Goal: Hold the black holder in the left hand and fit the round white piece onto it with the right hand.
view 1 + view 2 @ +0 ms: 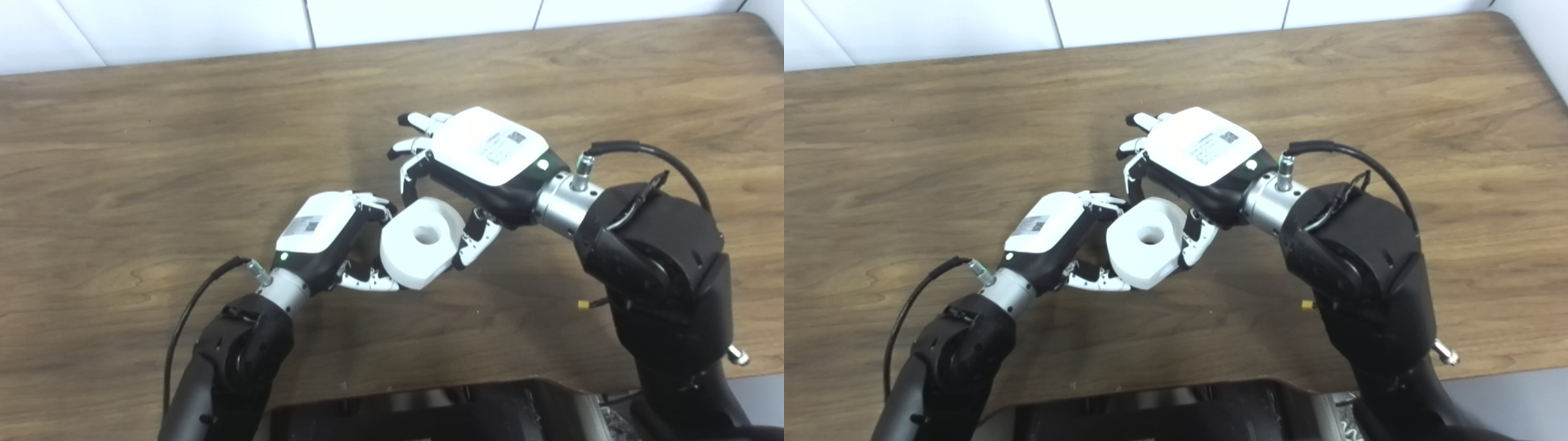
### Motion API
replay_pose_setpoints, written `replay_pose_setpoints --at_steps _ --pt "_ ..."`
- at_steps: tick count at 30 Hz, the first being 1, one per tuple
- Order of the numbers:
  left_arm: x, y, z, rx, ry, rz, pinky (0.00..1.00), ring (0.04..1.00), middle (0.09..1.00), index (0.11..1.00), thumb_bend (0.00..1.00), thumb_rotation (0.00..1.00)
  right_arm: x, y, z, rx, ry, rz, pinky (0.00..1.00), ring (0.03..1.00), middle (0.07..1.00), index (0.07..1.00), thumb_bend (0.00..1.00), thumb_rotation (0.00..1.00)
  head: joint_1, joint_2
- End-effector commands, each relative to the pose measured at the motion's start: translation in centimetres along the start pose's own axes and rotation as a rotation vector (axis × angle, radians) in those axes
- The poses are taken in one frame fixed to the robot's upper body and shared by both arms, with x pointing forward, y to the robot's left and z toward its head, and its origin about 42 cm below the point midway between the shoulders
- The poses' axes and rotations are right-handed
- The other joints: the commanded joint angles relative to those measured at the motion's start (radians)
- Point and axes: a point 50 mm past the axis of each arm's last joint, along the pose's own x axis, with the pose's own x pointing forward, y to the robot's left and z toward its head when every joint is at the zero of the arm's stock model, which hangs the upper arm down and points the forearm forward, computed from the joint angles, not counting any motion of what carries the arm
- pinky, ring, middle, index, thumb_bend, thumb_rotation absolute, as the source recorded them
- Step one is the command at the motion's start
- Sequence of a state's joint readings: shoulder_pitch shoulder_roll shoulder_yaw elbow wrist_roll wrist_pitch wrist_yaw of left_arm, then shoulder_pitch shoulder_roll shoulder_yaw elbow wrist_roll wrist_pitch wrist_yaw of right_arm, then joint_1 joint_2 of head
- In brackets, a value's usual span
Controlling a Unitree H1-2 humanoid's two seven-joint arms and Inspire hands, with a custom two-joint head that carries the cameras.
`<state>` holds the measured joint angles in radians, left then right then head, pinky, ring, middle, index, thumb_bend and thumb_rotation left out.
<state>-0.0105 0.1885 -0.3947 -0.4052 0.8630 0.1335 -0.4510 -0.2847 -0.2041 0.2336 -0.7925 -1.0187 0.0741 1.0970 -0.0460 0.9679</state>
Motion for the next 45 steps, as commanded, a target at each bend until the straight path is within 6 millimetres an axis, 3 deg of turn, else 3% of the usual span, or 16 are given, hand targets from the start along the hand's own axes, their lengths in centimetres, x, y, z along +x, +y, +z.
replay_pose_setpoints --at_steps 1,44,45 --pt "0.1 0.9 0.7 0.012 -0.030 0.025 0.91 0.857 0.795 0.487 0.52 0.05 -0.1 -0.9 0.3 -0.006 -0.018 -0.070 0.93 0.986 0.863 0.484 0.52 0.13 0.000 0.001" --pt "0.3 0.8 0.9 0.012 -0.028 0.023 0.91 0.858 0.795 0.487 0.52 0.06 0.4 0.1 0.6 -0.081 -0.016 -0.049 0.93 0.994 0.866 0.494 0.52 0.14 -0.004 -0.003" --pt "0.3 0.8 0.9 0.012 -0.026 0.022 0.91 0.860 0.797 0.487 0.52 0.06 0.4 0.1 0.6 -0.087 -0.014 -0.050 0.94 0.992 0.867 0.575 0.67 0.17 -0.004 -0.003"
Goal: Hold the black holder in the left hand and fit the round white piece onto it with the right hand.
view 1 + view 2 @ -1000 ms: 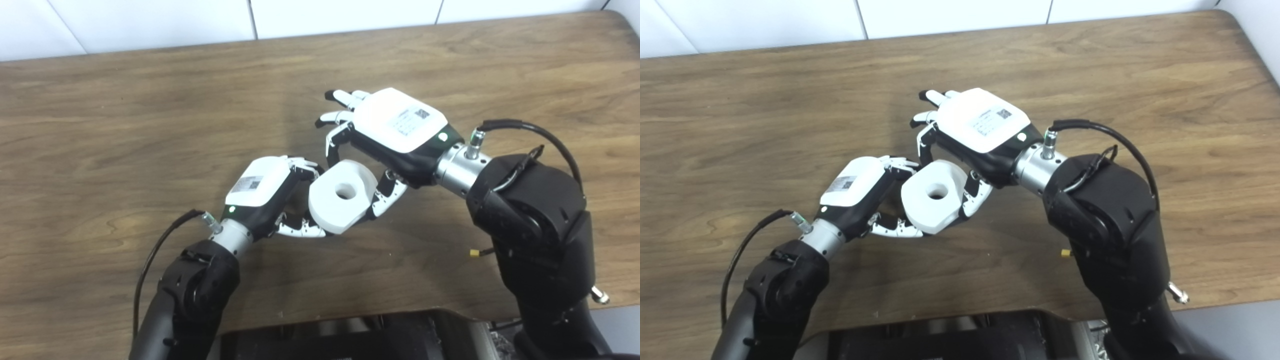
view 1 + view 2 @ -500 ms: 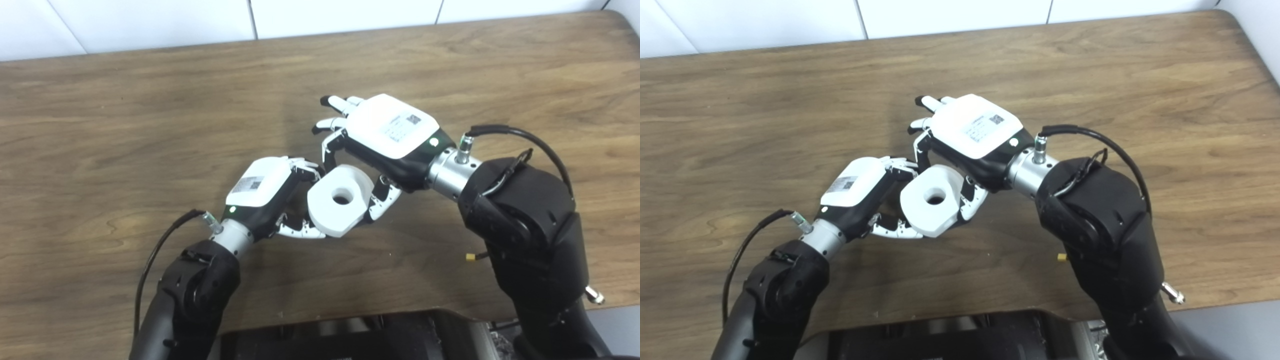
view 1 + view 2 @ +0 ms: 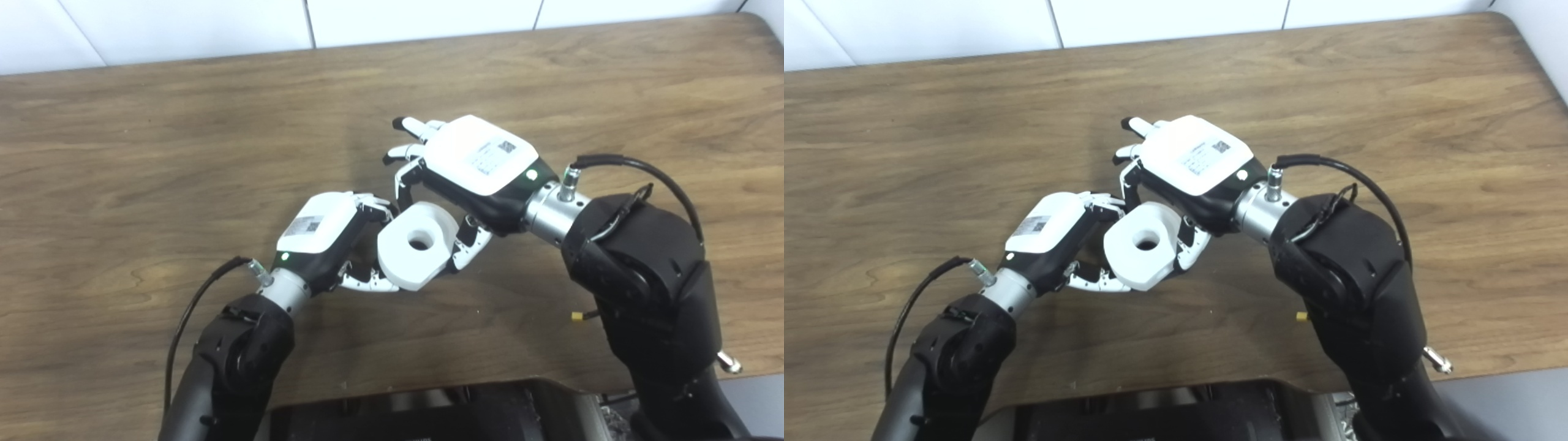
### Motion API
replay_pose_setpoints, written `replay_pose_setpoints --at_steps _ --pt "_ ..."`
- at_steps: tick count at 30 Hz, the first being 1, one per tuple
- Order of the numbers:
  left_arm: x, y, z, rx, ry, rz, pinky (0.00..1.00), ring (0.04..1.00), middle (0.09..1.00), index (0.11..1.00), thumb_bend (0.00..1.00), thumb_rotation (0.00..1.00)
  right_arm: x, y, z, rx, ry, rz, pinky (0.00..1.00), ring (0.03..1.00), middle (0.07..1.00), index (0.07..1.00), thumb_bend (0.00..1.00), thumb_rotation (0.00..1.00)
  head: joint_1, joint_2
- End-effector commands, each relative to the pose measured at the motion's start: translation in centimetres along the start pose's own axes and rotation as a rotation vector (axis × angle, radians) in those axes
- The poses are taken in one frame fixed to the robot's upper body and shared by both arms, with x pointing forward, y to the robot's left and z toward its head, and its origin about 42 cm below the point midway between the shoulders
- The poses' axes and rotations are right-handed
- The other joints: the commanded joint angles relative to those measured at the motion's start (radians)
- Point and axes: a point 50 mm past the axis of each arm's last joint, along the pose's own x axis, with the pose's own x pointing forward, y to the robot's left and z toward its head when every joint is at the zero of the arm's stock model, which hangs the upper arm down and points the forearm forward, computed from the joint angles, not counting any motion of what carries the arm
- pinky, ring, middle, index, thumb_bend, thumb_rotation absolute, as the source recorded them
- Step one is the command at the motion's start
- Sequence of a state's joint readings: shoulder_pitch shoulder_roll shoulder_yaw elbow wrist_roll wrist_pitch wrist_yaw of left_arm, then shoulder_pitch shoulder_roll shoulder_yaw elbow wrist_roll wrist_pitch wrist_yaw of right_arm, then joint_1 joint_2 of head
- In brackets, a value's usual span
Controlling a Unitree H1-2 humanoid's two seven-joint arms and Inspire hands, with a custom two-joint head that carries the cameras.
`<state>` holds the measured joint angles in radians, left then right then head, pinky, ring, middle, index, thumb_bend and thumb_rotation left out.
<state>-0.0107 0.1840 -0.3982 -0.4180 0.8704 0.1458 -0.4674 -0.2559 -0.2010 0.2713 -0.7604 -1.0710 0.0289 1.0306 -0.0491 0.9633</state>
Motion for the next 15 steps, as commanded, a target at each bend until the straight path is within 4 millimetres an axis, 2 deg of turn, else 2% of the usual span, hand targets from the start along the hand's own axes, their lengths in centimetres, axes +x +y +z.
replay_pose_setpoints --at_steps 1,2,4,8,11,13,15 --pt "0.30 0.71 0.65 0.014 -0.026 0.026 0.92 0.861 0.797 0.487 0.52 0.06 -0.16 -1.11 0.26 -0.058 -0.017 -0.045 0.95 0.993 0.868 0.627 0.76 0.20 -0.001 0.001" --pt "0.30 0.73 0.67 0.015 -0.026 0.026 0.92 0.862 0.799 0.487 0.52 0.06 -0.16 -1.14 0.29 -0.064 -0.016 -0.045 0.97 0.997 0.873 0.674 0.84 0.24 -0.001 0.002" --pt "0.29 0.72 0.66 0.011 -0.030 0.030 0.91 0.860 0.797 0.487 0.52 0.06 -0.21 -1.23 0.34 -0.065 -0.014 -0.050 0.99 1.000 0.880 0.713 0.89 0.28 -0.001 0.002" --pt "0.28 0.67 0.61 0.014 -0.031 0.029 0.91 0.860 0.797 0.487 0.52 0.06 -0.25 -1.33 0.37 -0.067 -0.008 -0.049 1.00 1.000 0.900 0.756 0.97 0.35 -0.001 0.001" --pt "0.34 0.69 0.56 0.017 -0.029 0.025 0.92 0.859 0.795 0.487 0.52 0.06 -0.23 -1.29 0.29 -0.073 -0.010 -0.049 1.00 1.000 0.923 0.806 0.99 0.38 -0.001 -0.002" --pt "0.34 0.71 0.56 0.021 -0.029 0.023 0.92 0.861 0.796 0.487 0.52 0.06 -0.25 -1.25 0.30 -0.082 -0.013 -0.058 1.00 1.000 0.955 0.887 1.00 0.39 -0.001 -0.002" --pt "0.39 0.70 0.50 0.024 -0.031 0.024 0.91 0.859 0.794 0.487 0.52 0.06 -0.22 -1.19 0.28 -0.085 -0.013 -0.065 1.00 1.000 0.975 0.926 1.00 0.39 0.000 -0.004"
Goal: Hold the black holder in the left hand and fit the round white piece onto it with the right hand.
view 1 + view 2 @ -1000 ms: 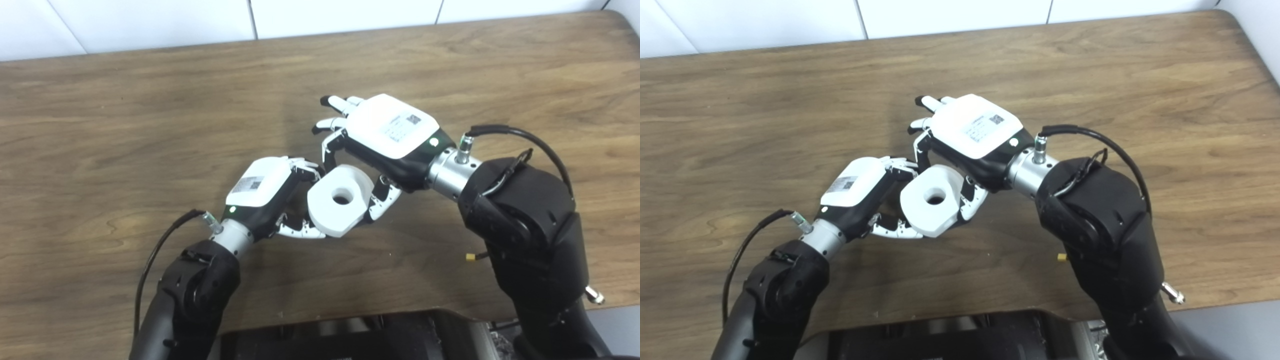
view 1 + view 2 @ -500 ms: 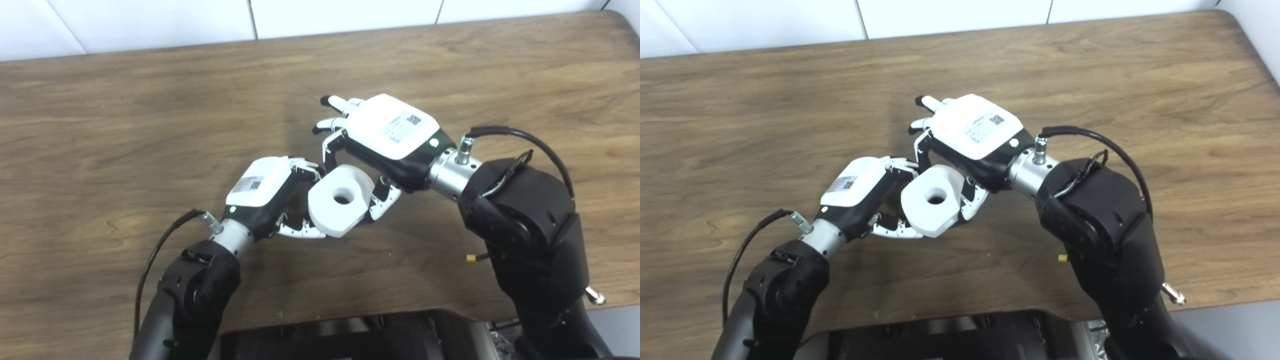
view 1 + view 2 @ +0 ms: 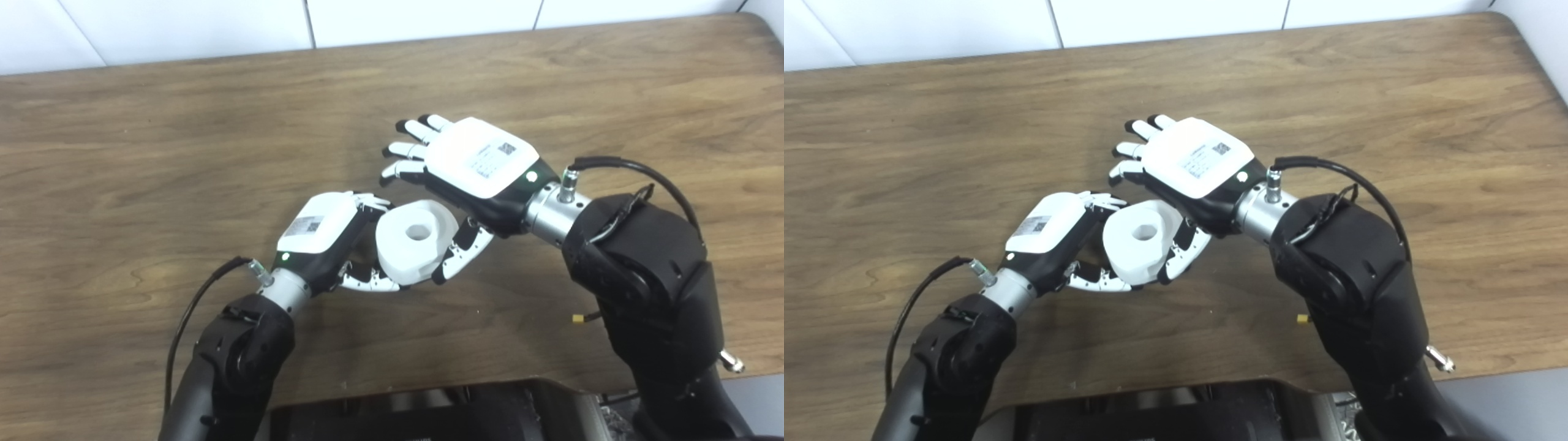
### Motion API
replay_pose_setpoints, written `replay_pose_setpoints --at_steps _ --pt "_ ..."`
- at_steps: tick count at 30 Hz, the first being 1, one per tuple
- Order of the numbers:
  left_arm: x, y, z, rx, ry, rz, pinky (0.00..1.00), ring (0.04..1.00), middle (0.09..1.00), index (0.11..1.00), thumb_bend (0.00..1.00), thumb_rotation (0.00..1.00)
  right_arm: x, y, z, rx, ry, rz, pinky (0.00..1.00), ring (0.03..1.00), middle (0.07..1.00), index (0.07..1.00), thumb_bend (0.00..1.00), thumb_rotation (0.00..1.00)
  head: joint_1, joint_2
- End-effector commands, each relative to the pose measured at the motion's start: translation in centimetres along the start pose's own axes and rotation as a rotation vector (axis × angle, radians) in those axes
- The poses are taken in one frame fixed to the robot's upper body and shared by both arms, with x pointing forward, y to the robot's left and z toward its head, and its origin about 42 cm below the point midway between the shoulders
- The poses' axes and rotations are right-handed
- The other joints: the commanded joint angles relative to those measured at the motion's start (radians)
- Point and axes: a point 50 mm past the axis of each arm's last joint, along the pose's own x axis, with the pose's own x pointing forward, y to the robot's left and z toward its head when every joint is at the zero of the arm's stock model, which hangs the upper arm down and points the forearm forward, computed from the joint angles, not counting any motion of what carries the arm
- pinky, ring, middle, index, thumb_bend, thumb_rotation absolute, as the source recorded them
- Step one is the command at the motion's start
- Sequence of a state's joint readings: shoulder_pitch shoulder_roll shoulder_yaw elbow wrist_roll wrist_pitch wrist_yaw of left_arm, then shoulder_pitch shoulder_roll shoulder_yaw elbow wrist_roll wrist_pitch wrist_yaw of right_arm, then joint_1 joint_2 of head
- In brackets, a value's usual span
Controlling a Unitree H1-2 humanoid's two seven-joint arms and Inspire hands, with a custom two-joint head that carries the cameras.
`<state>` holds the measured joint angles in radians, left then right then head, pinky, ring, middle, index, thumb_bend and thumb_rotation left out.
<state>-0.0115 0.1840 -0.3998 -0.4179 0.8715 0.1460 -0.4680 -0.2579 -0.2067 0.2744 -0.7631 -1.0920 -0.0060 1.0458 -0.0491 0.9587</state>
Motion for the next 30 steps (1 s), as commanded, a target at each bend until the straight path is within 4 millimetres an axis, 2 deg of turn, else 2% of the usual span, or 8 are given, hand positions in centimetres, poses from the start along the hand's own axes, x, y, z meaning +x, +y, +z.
replay_pose_setpoints --at_steps 1,6,20,25,30 --pt "0.4 0.7 0.4 0.023 -0.031 0.026 0.91 0.858 0.793 0.487 0.52 0.06 -0.2 -1.2 0.2 -0.037 -0.009 -0.083 1.00 1.000 0.984 0.938 1.00 0.39 0.000 0.000" --pt "0.5 0.6 0.3 0.023 -0.027 0.022 0.92 0.859 0.792 0.487 0.52 0.05 -0.2 -1.3 0.2 -0.041 0.003 -0.073 1.00 1.000 1.000 0.998 1.00 0.39 -0.003 -0.006" --pt "0.8 0.5 -0.2 0.021 -0.017 0.021 0.92 0.859 0.778 0.487 0.52 0.05 -1.1 -2.4 -0.6 -0.015 0.034 -0.023 1.00 1.000 1.000 1.000 1.00 0.48 0.000 -0.022" --pt "0.7 0.6 -0.5 0.009 -0.021 0.028 0.88 0.787 0.711 0.486 0.52 0.06 -1.2 -2.4 -0.7 -0.026 0.047 -0.030 1.00 1.000 1.000 1.000 1.00 0.46 0.003 -0.022" --pt "0.5 0.8 -0.4 -0.027 -0.005 0.027 0.87 0.777 0.706 0.487 0.52 0.06 -0.9 -2.3 -1.0 -0.025 0.053 -0.042 1.00 1.000 1.000 1.000 1.00 0.47 0.008 -0.022"
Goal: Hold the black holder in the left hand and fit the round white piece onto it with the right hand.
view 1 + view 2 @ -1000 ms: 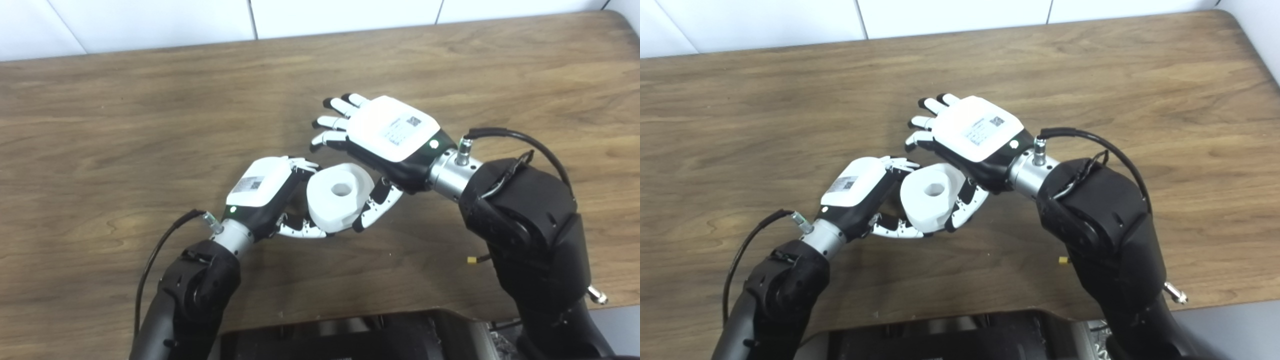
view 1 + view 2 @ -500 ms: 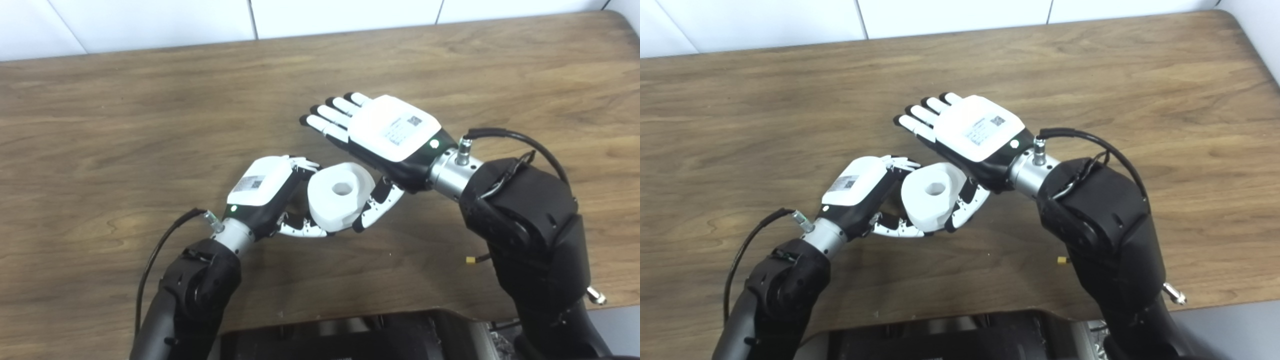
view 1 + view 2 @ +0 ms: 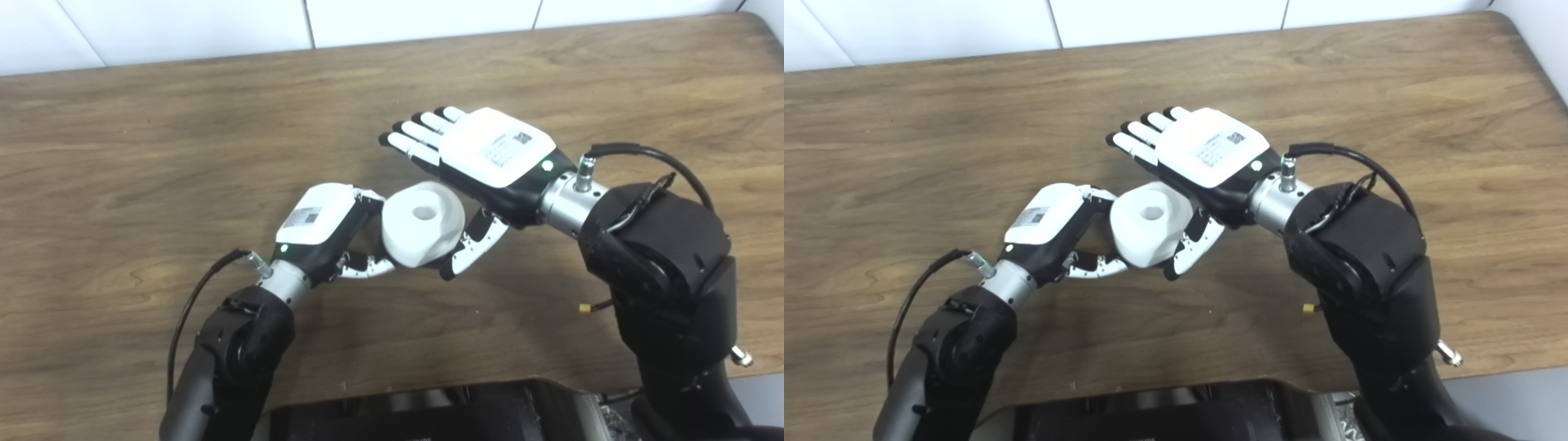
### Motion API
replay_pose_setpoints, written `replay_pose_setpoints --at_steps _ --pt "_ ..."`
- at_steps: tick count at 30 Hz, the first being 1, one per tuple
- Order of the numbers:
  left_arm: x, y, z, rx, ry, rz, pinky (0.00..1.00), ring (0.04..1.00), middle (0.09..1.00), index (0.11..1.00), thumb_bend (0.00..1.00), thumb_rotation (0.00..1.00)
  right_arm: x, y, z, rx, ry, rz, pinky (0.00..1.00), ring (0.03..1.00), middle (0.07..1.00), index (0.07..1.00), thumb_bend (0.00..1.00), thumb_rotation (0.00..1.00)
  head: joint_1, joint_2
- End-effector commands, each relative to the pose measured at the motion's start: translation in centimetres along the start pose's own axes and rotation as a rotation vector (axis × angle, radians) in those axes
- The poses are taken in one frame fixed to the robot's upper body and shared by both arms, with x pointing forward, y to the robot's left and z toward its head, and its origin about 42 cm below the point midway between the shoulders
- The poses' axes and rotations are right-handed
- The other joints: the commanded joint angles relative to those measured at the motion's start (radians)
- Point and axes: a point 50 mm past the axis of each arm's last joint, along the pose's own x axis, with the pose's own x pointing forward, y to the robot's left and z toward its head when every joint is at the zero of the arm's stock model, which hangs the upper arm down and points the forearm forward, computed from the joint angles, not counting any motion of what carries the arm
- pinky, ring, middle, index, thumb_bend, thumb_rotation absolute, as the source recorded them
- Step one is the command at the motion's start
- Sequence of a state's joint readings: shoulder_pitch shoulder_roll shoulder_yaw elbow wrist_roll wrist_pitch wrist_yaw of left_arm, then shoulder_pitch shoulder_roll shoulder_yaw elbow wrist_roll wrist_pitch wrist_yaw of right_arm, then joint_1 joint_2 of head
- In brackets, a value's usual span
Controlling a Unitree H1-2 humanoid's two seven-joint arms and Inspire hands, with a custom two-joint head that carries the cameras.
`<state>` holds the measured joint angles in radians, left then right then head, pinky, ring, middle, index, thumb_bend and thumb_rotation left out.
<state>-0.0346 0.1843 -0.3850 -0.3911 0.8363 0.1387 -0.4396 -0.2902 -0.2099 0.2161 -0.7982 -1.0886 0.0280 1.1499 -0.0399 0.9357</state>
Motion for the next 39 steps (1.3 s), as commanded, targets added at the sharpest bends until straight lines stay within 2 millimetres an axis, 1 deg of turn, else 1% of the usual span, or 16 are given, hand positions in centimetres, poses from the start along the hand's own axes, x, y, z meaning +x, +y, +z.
replay_pose_setpoints --at_steps 1,9,10,11,13,16,17,18,20,21,26,29,31,35,37,39 --pt "-0.1 0.4 0.1 -0.011 0.005 -0.002 0.88 0.781 0.709 0.489 0.52 0.06 -0.2 -1.2 0.0 -0.032 0.000 -0.075 1.00 1.000 1.000 1.000 1.00 0.47 0.000 0.000" --pt "-0.2 0.7 -0.1 -0.002 0.020 -0.055 0.88 0.800 0.735 0.495 0.52 0.07 0.0 -1.2 -0.2 -0.030 0.004 -0.077 1.00 1.000 1.000 1.000 1.00 0.47 0.001 0.003" --pt "-0.3 0.8 -0.2 0.010 0.018 -0.064 0.90 0.819 0.750 0.574 0.68 0.13 0.0 -1.2 -0.3 -0.036 0.003 -0.078 1.00 1.000 1.000 1.000 1.00 0.47 0.001 0.003" --pt "-0.4 0.8 -0.2 0.024 0.019 -0.074 0.93 0.846 0.776 0.640 0.78 0.20 0.0 -1.2 -0.3 -0.041 0.003 -0.078 1.00 1.000 1.000 1.000 1.00 0.47 -0.001 0.006" --pt "-0.4 1.0 -0.4 0.048 0.024 -0.097 0.97 0.878 0.811 0.700 0.83 0.28 0.0 -1.2 -0.4 -0.044 0.002 -0.077 1.00 1.000 1.000 1.000 1.00 0.46 0.000 0.006" --pt "-0.4 1.3 -0.5 0.073 0.034 -0.135 0.99 0.908 0.849 0.763 0.88 0.35 -0.1 -1.1 -0.6 -0.041 0.003 -0.075 1.00 1.000 1.000 1.000 1.00 0.46 0.003 0.007" --pt "-0.4 1.4 -0.5 0.079 0.035 -0.147 0.99 0.915 0.859 0.779 0.89 0.37 -0.2 -1.1 -0.7 -0.039 0.006 -0.074 1.00 1.000 1.000 1.000 1.00 0.46 0.004 0.007" --pt "-0.4 1.5 -0.5 0.083 0.035 -0.156 1.00 0.925 0.873 0.810 0.94 0.39 -0.2 -1.1 -0.7 -0.038 0.008 -0.074 1.00 1.000 1.000 1.000 1.00 0.46 0.004 0.007" --pt "-0.5 1.7 -0.5 0.089 0.037 -0.174 1.00 0.933 0.886 0.837 0.97 0.40 -0.2 -1.1 -0.8 -0.037 0.009 -0.074 1.00 1.000 1.000 1.000 1.00 0.45 0.004 0.008" --pt "-0.6 1.9 -0.6 0.088 0.043 -0.184 1.00 0.942 0.899 0.865 0.98 0.42 -0.2 -1.1 -0.8 -0.034 0.008 -0.073 1.00 1.000 1.000 1.000 1.00 0.45 0.004 0.008" --pt "-0.9 2.7 -0.9 0.078 0.072 -0.190 1.00 0.958 0.927 0.949 1.00 0.43 0.0 -1.1 -0.9 -0.029 0.005 -0.067 1.00 1.000 1.000 1.000 1.00 0.46 0.012 0.005" --pt "-1.2 3.5 -1.4 0.075 0.094 -0.158 1.00 0.967 0.942 0.987 1.00 0.43 0.0 -1.0 -1.0 -0.025 0.006 -0.061 1.00 1.000 1.000 1.000 1.00 0.45 0.012 0.002" --pt "-1.4 4.0 -1.8 0.066 0.102 -0.123 1.00 0.961 0.947 0.998 1.00 0.41 0.0 -1.0 -1.0 -0.023 0.007 -0.054 1.00 1.000 1.000 1.000 1.00 0.45 0.012 0.002" --pt "-2.0 5.1 -2.5 0.033 0.138 -0.049 0.99 0.962 0.961 1.000 1.00 0.42 0.0 -0.8 -1.2 -0.023 0.013 -0.045 1.00 1.000 1.000 1.000 1.00 0.45 0.015 -0.001" --pt "-2.3 5.5 -2.7 0.015 0.162 -0.022 0.96 0.963 0.967 1.000 1.00 0.40 0.0 -0.8 -1.2 -0.024 0.015 -0.043 1.00 1.000 1.000 1.000 1.00 0.44 0.017 -0.004" --pt "-2.6 5.9 -2.9 0.009 0.183 0.000 0.95 0.981 0.977 1.000 1.00 0.40 -0.1 -0.7 -1.3 -0.028 0.018 -0.041 1.00 1.000 1.000 1.000 1.00 0.44 0.017 -0.004"
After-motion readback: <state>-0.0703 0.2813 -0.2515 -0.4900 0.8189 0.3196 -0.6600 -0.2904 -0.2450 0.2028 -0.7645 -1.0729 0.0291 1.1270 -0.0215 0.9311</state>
